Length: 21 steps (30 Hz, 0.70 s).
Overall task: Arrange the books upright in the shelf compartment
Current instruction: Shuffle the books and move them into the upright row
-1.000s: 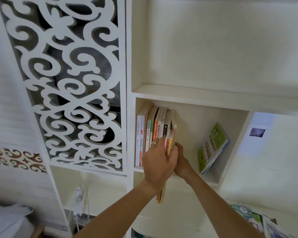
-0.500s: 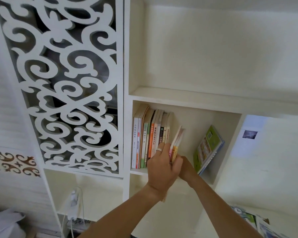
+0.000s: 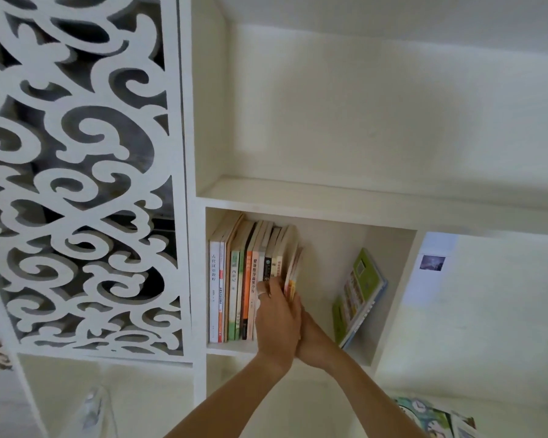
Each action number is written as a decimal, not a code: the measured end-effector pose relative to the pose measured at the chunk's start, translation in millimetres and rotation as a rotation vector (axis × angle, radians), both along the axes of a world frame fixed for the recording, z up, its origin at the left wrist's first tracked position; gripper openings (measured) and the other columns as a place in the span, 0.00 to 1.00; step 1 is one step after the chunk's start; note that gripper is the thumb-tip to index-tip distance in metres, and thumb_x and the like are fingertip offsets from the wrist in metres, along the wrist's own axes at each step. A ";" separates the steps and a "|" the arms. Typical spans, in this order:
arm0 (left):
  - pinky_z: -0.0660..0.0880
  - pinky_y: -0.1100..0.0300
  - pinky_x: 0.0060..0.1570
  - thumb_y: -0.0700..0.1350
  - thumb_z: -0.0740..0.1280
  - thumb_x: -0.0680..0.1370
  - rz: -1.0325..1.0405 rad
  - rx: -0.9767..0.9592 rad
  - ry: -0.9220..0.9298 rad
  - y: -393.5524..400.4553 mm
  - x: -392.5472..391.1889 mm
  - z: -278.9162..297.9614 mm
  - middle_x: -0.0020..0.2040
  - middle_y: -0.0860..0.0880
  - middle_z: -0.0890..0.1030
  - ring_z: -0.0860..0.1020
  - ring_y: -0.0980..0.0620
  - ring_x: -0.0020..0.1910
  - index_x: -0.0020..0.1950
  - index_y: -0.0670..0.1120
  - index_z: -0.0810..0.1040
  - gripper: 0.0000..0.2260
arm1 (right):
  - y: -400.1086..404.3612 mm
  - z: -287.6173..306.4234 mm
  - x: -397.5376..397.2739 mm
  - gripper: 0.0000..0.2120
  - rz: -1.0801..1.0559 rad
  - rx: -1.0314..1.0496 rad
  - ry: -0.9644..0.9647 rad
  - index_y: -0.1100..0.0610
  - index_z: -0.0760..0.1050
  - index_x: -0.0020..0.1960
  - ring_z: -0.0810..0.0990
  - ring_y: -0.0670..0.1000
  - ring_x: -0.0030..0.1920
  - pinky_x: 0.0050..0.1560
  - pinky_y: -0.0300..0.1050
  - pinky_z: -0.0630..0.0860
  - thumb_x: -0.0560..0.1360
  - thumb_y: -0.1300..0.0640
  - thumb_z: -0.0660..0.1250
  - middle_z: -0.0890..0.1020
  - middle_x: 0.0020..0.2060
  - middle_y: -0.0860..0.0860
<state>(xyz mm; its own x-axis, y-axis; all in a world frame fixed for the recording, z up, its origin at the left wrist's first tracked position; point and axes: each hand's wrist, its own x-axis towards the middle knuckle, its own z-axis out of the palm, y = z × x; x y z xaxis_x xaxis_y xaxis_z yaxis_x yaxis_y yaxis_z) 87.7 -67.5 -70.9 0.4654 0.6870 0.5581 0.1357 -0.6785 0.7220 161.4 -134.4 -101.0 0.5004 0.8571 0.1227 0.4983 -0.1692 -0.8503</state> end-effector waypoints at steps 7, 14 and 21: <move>0.76 0.60 0.35 0.50 0.58 0.82 0.043 0.213 -0.066 24.4 -5.8 15.1 0.45 0.51 0.72 0.72 0.55 0.38 0.57 0.46 0.70 0.09 | 18.1 3.2 7.8 0.31 -0.114 -0.068 -0.078 0.53 0.70 0.72 0.82 0.46 0.50 0.54 0.47 0.81 0.72 0.44 0.68 0.82 0.53 0.49; 0.77 0.62 0.35 0.49 0.68 0.81 -0.034 0.236 0.109 53.5 -2.2 19.2 0.44 0.53 0.79 0.78 0.56 0.39 0.54 0.49 0.70 0.08 | 33.6 6.9 24.7 0.45 -0.180 -0.167 -0.180 0.45 0.41 0.83 0.79 0.42 0.49 0.47 0.35 0.79 0.79 0.57 0.69 0.79 0.64 0.48; 0.79 0.59 0.28 0.48 0.74 0.77 0.088 0.373 0.095 54.3 11.8 14.2 0.43 0.48 0.82 0.81 0.50 0.35 0.52 0.46 0.71 0.14 | 41.2 -1.3 32.9 0.48 -0.294 -0.200 -0.232 0.45 0.37 0.83 0.82 0.53 0.60 0.55 0.42 0.78 0.79 0.53 0.70 0.79 0.68 0.52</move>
